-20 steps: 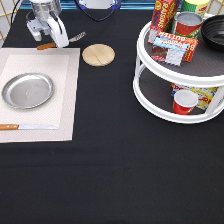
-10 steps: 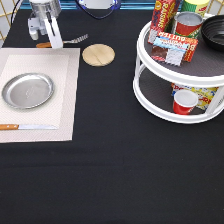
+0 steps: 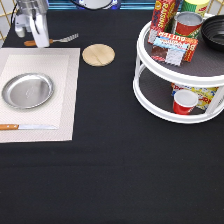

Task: Arrange plate and fork

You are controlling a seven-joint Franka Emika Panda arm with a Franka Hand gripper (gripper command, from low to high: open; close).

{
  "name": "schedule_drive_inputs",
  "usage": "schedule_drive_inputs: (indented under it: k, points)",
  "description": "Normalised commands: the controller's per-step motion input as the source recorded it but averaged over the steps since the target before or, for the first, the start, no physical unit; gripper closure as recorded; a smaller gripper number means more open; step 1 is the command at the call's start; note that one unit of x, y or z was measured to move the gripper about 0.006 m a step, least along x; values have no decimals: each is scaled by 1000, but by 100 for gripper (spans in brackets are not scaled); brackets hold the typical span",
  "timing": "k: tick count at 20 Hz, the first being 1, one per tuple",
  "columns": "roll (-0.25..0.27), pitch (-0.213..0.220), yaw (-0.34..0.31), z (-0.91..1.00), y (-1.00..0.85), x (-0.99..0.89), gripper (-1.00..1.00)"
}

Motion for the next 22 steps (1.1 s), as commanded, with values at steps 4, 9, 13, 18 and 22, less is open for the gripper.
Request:
schedule_drive_inputs:
  k: [4,9,13,18,22]
  points:
    - [-5,108,-119,-61,-411,469,100]
    - [0,109,-114,-201,-397,318,100]
    - [0,108,-108,-256,-156,-134,100]
    - [0,67,-8,-98,-27,-179,100]
    - [0,78,-35,-64,-31,1,100]
